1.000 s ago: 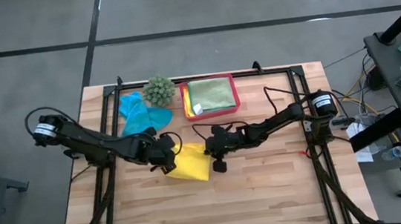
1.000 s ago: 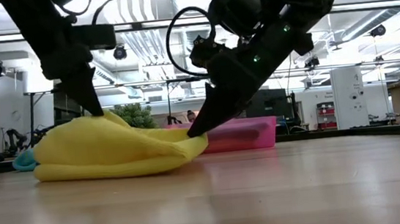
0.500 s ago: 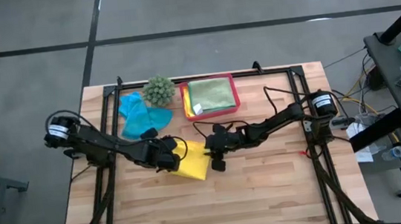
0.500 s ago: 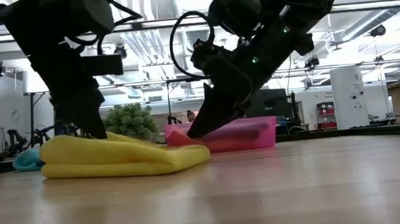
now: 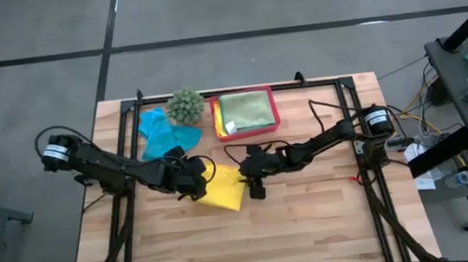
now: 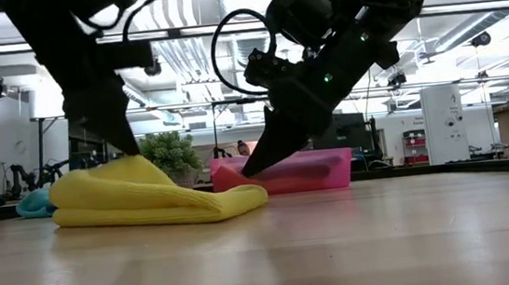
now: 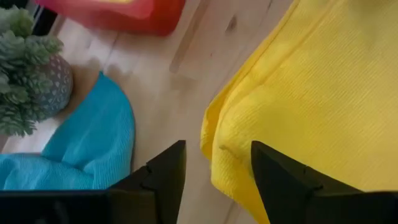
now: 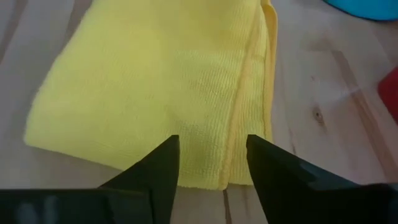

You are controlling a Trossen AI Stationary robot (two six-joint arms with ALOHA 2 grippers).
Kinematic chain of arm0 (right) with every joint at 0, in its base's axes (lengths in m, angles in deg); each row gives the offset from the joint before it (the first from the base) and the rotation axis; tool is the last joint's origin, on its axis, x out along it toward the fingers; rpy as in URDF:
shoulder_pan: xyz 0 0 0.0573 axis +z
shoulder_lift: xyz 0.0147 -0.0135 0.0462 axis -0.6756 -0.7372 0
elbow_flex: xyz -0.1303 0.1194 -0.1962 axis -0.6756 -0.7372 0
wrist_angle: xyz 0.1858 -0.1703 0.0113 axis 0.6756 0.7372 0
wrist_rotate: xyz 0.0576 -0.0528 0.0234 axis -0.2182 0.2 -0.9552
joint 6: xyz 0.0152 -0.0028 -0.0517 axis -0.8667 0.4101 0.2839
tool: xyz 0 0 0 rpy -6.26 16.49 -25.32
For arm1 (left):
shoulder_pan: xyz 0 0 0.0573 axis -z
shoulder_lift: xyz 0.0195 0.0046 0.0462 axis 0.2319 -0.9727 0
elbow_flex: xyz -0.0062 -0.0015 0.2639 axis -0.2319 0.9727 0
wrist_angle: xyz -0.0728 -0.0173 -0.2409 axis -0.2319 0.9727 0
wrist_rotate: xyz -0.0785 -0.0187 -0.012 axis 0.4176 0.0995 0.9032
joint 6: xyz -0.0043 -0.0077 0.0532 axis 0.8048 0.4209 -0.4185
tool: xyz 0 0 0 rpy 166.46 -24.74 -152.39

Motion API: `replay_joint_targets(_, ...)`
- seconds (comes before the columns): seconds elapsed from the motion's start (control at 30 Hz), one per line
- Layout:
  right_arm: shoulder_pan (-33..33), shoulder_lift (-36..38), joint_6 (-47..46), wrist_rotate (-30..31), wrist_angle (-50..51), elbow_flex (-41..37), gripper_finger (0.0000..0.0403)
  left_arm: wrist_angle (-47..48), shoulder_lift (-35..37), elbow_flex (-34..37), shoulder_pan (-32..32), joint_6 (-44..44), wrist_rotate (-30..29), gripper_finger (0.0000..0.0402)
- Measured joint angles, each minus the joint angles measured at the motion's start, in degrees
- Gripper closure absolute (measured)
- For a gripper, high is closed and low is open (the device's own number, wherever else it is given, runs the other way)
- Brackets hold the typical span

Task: Fold microfiber towels
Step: Fold the yellow microfiber towel

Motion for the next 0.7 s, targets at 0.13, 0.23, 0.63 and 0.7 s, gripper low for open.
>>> replay_joint_targets(0.13,-0.1,-0.7,1.0,0.0,-0.4,-0.1,0.0254,-0.1,2.1,0.0,-0.2,-0.1,0.1,0.0235)
replay_joint_targets(0.23,-0.3,-1.8,1.4,-0.1,-1.9,-0.1,0.0274,-0.9,2.2,0.7,-0.7,-0.6,1.7,0.0235)
replay_joint_targets(0.63,-0.2,-3.5,2.7,-0.2,-1.7,-0.1,0.0389,-11.4,2.2,6.7,-3.3,-1.7,2.6,0.0279)
replay_joint_targets(0.7,-0.2,-3.3,2.6,-0.2,-1.8,0.0,0.0391,-13.3,2.1,7.2,-4.1,-1.7,2.6,0.0284)
